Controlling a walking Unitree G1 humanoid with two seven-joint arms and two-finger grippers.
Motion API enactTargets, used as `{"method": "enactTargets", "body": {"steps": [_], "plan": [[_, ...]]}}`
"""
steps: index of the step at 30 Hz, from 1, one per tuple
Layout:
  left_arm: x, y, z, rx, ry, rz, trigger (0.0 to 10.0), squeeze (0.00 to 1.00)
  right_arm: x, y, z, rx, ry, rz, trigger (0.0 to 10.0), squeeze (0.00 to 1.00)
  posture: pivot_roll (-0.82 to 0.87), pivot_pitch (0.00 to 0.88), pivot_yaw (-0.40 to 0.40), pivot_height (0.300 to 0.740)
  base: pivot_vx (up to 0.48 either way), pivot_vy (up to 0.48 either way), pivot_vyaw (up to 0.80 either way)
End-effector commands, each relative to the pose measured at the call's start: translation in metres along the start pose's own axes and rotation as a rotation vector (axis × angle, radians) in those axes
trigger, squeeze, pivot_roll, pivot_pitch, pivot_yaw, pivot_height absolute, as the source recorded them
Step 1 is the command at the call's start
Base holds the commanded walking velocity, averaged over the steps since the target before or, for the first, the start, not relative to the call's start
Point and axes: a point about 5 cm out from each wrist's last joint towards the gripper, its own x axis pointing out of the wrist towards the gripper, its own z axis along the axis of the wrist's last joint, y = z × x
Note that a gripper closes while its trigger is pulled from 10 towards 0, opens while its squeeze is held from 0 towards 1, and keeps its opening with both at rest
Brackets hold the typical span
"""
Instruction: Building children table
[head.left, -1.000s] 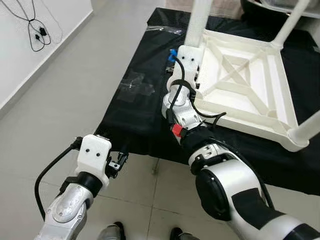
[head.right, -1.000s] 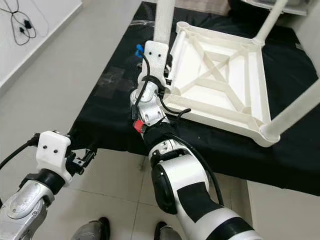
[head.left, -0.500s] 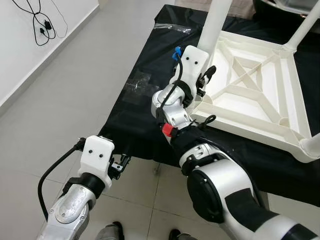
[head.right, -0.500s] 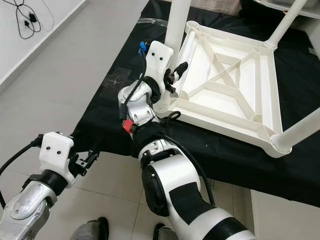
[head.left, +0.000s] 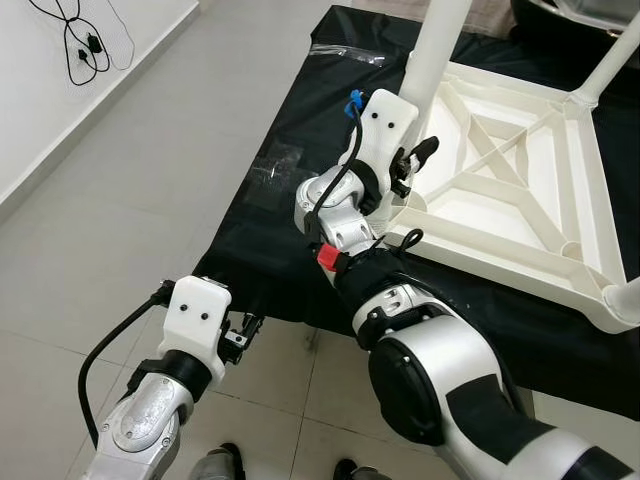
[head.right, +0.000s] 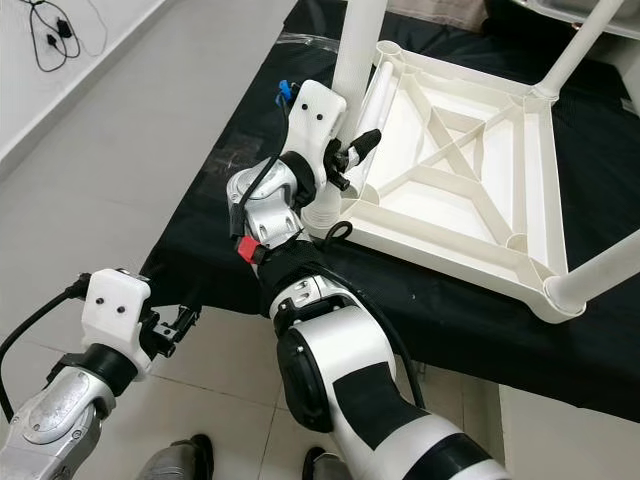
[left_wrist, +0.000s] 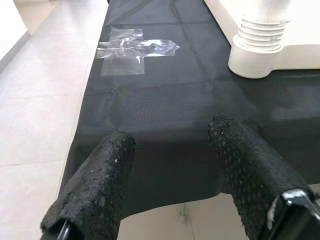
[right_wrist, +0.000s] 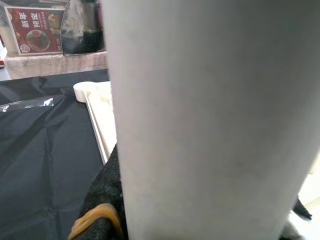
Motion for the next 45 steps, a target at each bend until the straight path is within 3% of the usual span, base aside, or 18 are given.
{"method": "enactTargets", "body": {"steps": [1, 7, 12, 23, 28, 40, 45], "plan": [[-0.002, -0.001, -0.005, -0.005, 0.019, -0.004, 10.0, 0.0, 0.011, -0.024, -0.049, -0.125, 0.193, -0.095, 10.0, 0.0, 0.15, 0.235, -0.083, 0.74, 0.0, 0.0, 0.0], [-0.002, -0.002, -0.005, -0.006, 0.02, -0.006, 10.0, 0.0, 0.016, -0.025, -0.043, -0.091, 0.189, -0.112, 10.0, 0.0, 0.15, 0.232, -0.081, 0.74, 0.0, 0.0, 0.0], [-0.003, -0.003, -0.005, -0.006, 0.021, -0.008, 10.0, 0.0, 0.024, -0.02, -0.02, -0.03, 0.139, -0.118, 10.0, 0.0, 0.15, 0.229, -0.081, 0.74, 0.0, 0.0, 0.0], [-0.003, -0.003, -0.006, -0.006, 0.024, -0.008, 10.0, 0.0, 0.031, -0.016, -0.001, 0.039, 0.131, -0.108, 10.0, 0.0, 0.15, 0.236, -0.079, 0.74, 0.0, 0.0, 0.0], [-0.003, -0.003, -0.006, -0.007, 0.024, -0.009, 10.0, 0.0, 0.031, -0.018, -0.006, 0.026, 0.138, -0.104, 10.0, 0.0, 0.15, 0.238, -0.078, 0.74, 0.0, 0.0, 0.0], [-0.004, -0.004, -0.005, -0.009, 0.024, -0.01, 10.0, 0.0, 0.02, -0.027, -0.051, -0.093, 0.237, -0.067, 10.0, 0.0, 0.15, 0.246, -0.076, 0.74, 0.0, 0.0, 0.0], [-0.004, -0.005, -0.005, -0.009, 0.024, -0.011, 10.0, 0.0, 0.02, -0.029, -0.055, -0.093, 0.263, -0.068, 10.0, 0.0, 0.15, 0.246, -0.076, 0.74, 0.0, 0.0, 0.0]]}}
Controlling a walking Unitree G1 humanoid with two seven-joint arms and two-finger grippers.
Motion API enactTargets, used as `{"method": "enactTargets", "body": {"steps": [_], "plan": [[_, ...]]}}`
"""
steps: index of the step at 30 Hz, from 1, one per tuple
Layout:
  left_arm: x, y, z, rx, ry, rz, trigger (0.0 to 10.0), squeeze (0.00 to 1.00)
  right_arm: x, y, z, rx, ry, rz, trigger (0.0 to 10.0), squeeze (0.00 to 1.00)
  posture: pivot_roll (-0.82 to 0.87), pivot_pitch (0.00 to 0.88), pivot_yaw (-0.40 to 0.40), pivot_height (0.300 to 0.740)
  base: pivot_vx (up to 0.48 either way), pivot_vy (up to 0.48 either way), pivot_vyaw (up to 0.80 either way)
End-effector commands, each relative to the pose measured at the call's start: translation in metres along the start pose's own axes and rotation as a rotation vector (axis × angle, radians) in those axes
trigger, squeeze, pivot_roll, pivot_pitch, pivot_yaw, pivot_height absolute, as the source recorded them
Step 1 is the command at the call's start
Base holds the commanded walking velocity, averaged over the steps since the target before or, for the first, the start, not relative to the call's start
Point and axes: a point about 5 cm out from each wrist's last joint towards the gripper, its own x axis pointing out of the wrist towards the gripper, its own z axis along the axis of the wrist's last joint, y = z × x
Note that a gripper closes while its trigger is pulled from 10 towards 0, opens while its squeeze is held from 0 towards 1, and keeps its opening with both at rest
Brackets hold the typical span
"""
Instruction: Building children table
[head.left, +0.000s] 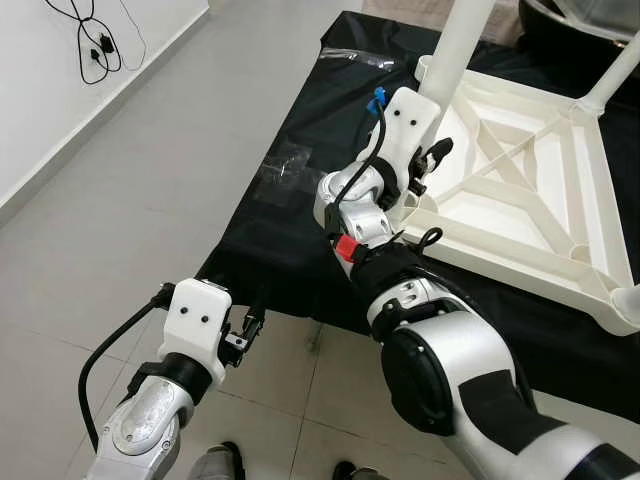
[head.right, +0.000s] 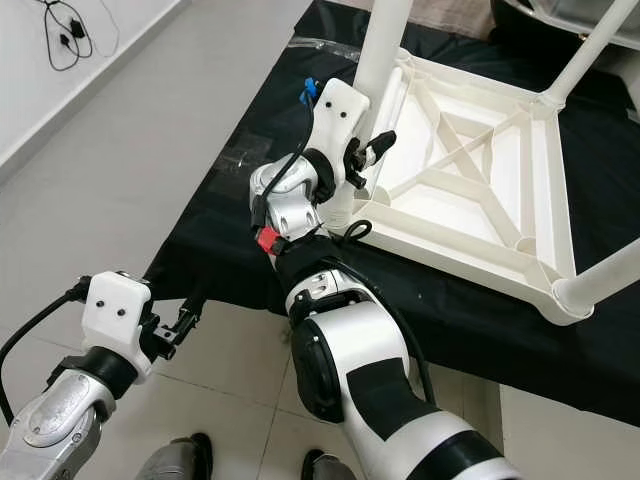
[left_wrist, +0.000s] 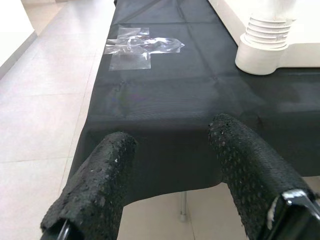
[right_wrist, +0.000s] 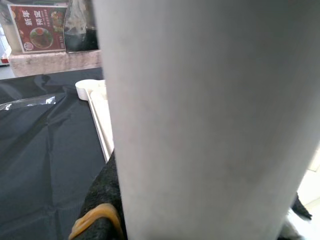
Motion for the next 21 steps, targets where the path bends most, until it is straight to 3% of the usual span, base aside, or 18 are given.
{"method": "enactTargets", "body": {"steps": [1, 12, 21], "plan": [[-0.002, -0.003, -0.003, -0.005, 0.02, -0.009, 10.0, 0.0, 0.001, -0.021, -0.053, -0.104, 0.224, -0.072, 10.0, 0.0, 0.15, 0.246, -0.076, 0.74, 0.0, 0.0, 0.0], [-0.001, -0.003, -0.003, -0.006, 0.016, -0.009, 10.0, 0.0, -0.006, -0.03, -0.084, -0.189, 0.362, -0.044, 10.0, 0.0, 0.15, 0.251, -0.074, 0.74, 0.0, 0.0, 0.0], [-0.001, -0.003, -0.003, -0.004, 0.015, -0.009, 10.0, 0.0, -0.009, -0.033, -0.093, -0.178, 0.435, -0.05, 10.0, 0.0, 0.15, 0.252, -0.073, 0.74, 0.0, 0.0, 0.0]]}}
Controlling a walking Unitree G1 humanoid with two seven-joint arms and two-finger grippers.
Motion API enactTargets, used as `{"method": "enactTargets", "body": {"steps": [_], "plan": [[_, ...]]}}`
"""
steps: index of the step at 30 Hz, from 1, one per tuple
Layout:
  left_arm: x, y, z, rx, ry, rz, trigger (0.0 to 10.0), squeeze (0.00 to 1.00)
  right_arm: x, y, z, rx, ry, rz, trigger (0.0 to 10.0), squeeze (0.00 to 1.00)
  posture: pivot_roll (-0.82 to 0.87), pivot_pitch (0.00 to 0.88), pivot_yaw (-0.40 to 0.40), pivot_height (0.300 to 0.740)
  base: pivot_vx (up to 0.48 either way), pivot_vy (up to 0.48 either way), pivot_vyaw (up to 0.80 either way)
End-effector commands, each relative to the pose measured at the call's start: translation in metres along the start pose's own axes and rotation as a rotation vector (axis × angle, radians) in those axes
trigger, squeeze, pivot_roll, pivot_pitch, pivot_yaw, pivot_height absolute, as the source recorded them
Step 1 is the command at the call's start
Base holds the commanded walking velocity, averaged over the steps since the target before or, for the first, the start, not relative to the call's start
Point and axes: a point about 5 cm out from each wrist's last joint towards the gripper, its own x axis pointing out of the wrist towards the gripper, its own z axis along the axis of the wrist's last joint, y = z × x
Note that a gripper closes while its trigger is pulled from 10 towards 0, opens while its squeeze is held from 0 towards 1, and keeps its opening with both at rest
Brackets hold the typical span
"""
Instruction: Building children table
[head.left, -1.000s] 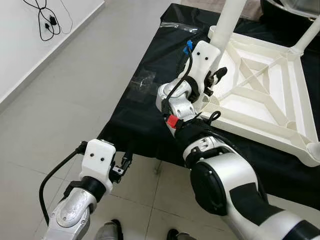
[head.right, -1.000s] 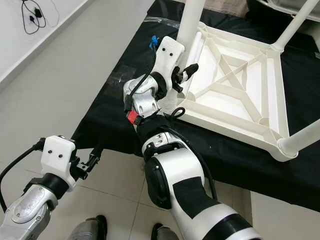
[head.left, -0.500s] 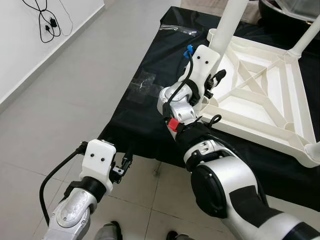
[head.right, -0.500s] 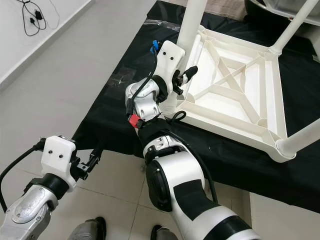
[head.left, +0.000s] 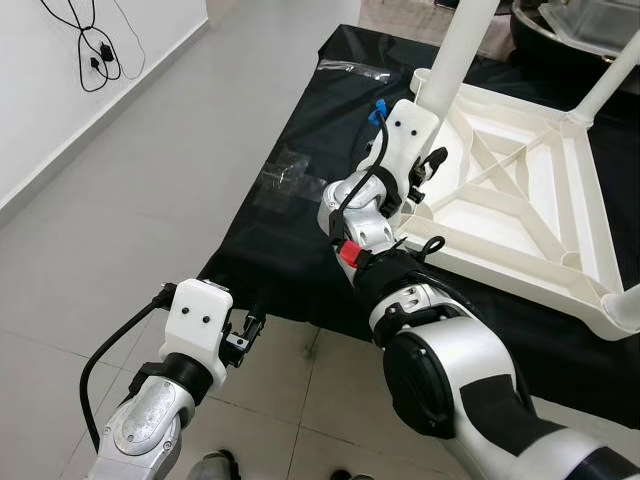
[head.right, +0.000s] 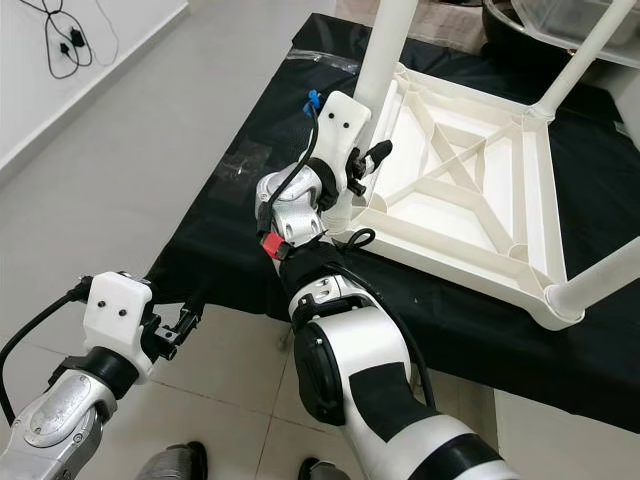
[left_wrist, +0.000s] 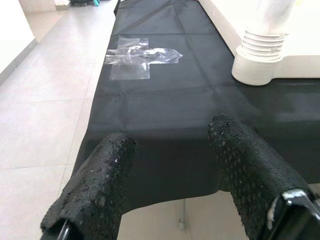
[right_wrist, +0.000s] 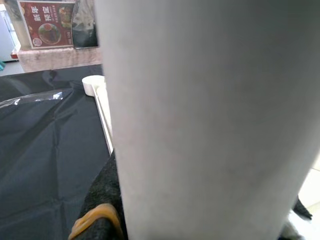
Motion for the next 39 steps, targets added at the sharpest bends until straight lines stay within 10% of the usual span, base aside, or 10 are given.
{"method": "enactTargets", "body": {"steps": [1, 21, 39], "plan": [[-0.002, -0.002, -0.003, -0.002, 0.016, -0.008, 10.0, 0.0, -0.004, -0.029, -0.076, -0.152, 0.368, -0.093, 10.0, 0.0, 0.15, 0.252, -0.073, 0.74, 0.0, 0.0, 0.0], [-0.002, -0.001, -0.004, 0.0, 0.02, -0.007, 10.0, 0.0, -0.006, -0.026, -0.076, 0.004, 0.461, -0.1, 10.0, 0.0, 0.15, 0.253, -0.073, 0.74, 0.0, 0.0, 0.0], [-0.001, -0.002, -0.003, 0.002, 0.015, -0.007, 10.0, 0.0, 0.004, -0.009, -0.025, 0.04, 0.199, -0.042, 10.0, 0.0, 0.14, 0.236, -0.075, 0.74, 0.0, 0.0, 0.0]]}}
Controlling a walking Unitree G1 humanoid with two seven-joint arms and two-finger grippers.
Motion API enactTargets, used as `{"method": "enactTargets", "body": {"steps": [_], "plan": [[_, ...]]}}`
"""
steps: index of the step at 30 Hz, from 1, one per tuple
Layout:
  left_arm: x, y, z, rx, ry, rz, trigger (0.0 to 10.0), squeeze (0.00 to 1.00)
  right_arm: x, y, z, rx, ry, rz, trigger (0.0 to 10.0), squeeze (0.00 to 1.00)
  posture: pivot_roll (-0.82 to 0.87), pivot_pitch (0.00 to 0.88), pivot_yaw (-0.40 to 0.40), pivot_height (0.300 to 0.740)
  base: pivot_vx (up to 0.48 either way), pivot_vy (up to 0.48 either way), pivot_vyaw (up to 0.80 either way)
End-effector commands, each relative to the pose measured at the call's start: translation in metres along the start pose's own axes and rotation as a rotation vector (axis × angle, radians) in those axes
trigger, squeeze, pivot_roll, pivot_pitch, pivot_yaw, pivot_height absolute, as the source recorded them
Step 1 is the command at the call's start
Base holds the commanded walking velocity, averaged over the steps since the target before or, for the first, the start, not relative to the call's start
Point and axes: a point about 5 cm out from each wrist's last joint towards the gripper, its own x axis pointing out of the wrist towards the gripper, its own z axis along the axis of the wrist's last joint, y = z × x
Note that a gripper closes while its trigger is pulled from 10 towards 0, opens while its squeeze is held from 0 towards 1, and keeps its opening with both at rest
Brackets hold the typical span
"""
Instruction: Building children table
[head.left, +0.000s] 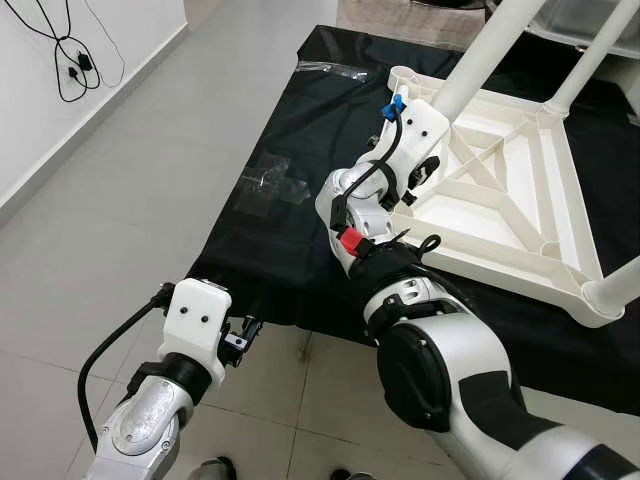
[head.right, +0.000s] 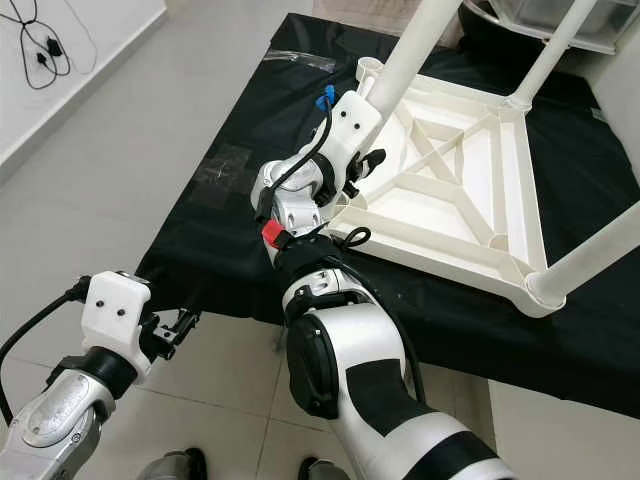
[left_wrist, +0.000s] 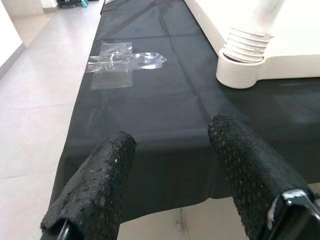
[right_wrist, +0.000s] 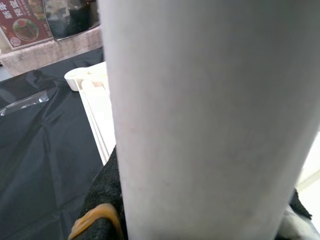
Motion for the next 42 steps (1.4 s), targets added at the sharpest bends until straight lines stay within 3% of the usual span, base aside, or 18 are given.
{"method": "enactTargets", "body": {"steps": [1, 8, 10, 15, 18, 20, 21, 23, 24, 26, 30, 31, 32, 34, 40, 41, 42], "plan": [[-0.001, -0.002, -0.003, 0.0, 0.014, -0.006, 10.0, 0.0, 0.003, -0.017, -0.035, -0.117, 0.079, -0.043, 10.0, 0.0, 0.14, 0.237, -0.077, 0.74, 0.0, 0.0, 0.0], [-0.001, -0.002, -0.002, 0.0, 0.013, -0.004, 10.0, 0.0, -0.005, -0.006, -0.022, -0.121, -0.091, 0.073, 10.0, 0.0, 0.14, 0.235, -0.077, 0.74, 0.0, 0.0, 0.0], [-0.001, -0.002, -0.002, -0.002, 0.011, -0.002, 10.0, 0.0, -0.009, 0.003, -0.01, -0.098, -0.199, 0.193, 10.0, 0.0, 0.14, 0.235, -0.077, 0.74, 0.0, 0.0, 0.0], [-0.001, -0.002, -0.002, -0.004, 0.011, -0.001, 10.0, 0.0, -0.015, 0.012, 0.007, -0.04, -0.327, 0.43, 10.0, 0.0, 0.14, 0.239, -0.077, 0.74, 0.0, 0.0, 0.0], [-0.001, -0.002, -0.002, -0.004, 0.011, -0.001, 10.0, 0.0, -0.017, 0.015, 0.011, -0.017, -0.345, 0.515, 10.0, 0.0, 0.14, 0.239, -0.077, 0.74, 0.0, 0.0, 0.0], [0.0, -0.003, -0.002, -0.009, 0.01, 0.001, 10.0, 0.0, -0.022, 0.021, 0.021, 0.073, -0.338, 0.748, 10.0, 0.0, 0.14, 0.24, -0.078, 0.74, 0.0, 0.0, 0.0], [0.0, -0.003, -0.002, -0.009, 0.01, 0.001, 10.0, 0.0, -0.022, 0.021, 0.021, 0.073, -0.338, 0.748, 10.0, 0.0, 0.14, 0.24, -0.078, 0.74, 0.0, 0.0, 0.0], [0.001, -0.004, -0.001, -0.018, 0.01, 0.0, 10.0, 0.0, -0.024, 0.023, 0.032, 0.143, -0.335, 0.93, 10.0, 0.0, 0.14, 0.237, -0.078, 0.74, 0.0, 0.0, 0.0], [0.001, -0.004, -0.001, -0.018, 0.01, 0.0, 10.0, 0.0, -0.024, 0.023, 0.032, 0.143, -0.335, 0.93, 10.0, 0.0, 0.14, 0.237, -0.078, 0.74, 0.0, 0.0, 0.0], [0.002, -0.002, 0.0, -0.027, 0.007, 0.005, 10.0, 0.0, -0.019, 0.019, 0.043, 0.203, -0.305, 1.053, 10.0, 0.0, 0.13, 0.233, -0.075, 0.74, 0.0, 0.0, 0.0], [0.004, 0.0, 0.0, -0.018, 0.01, 0.003, 10.0, 0.0, -0.018, 0.013, 0.046, 0.197, -0.3, 1.183, 10.0, 0.0, 0.13, 0.234, -0.073, 0.74, 0.0, 0.0, 0.0], [0.005, 0.0, 0.001, 0.0, 0.012, -0.007, 10.0, 0.0, -0.02, 0.011, 0.041, 0.192, -0.255, 1.267, 10.0, 0.0, 0.13, 0.234, -0.073, 0.74, 0.0, 0.0, 0.0], [0.007, 0.0, 0.003, 0.014, 0.005, -0.024, 10.0, 0.95, -0.022, 0.007, 0.034, 0.186, -0.213, 1.336, 10.0, 0.0, 0.13, 0.233, -0.071, 0.74, 0.0, 0.0, 0.0], [0.009, 0.0, 0.007, 0.019, -0.008, -0.054, 10.0, 1.0, -0.024, 0.0, 0.022, 0.169, -0.157, 1.435, 10.0, 0.0, 0.13, 0.232, -0.069, 0.74, 0.0, 0.0, 0.0], [0.018, -0.001, 0.013, 0.133, 0.014, -0.148, 10.0, 1.0, -0.032, -0.015, 0.006, 0.167, -0.06, 1.579, 10.0, 0.0, 0.13, 0.226, -0.066, 0.74, 0.0, 0.0, 0.0], [0.02, -0.001, 0.013, 0.158, 0.018, -0.163, 10.0, 0.0, -0.035, -0.017, 0.006, 0.173, -0.047, 1.605, 10.0, 0.0, 0.13, 0.227, -0.067, 0.74, 0.0, 0.0, 0.0], [0.025, 0.003, 0.012, 0.175, 0.023, -0.164, 10.0, 0.0, -0.04, -0.02, 0.006, 0.2, -0.013, 1.648, 10.0, 0.0, 0.13, 0.228, -0.067, 0.74, 0.0, 0.0, 0.0]]}}
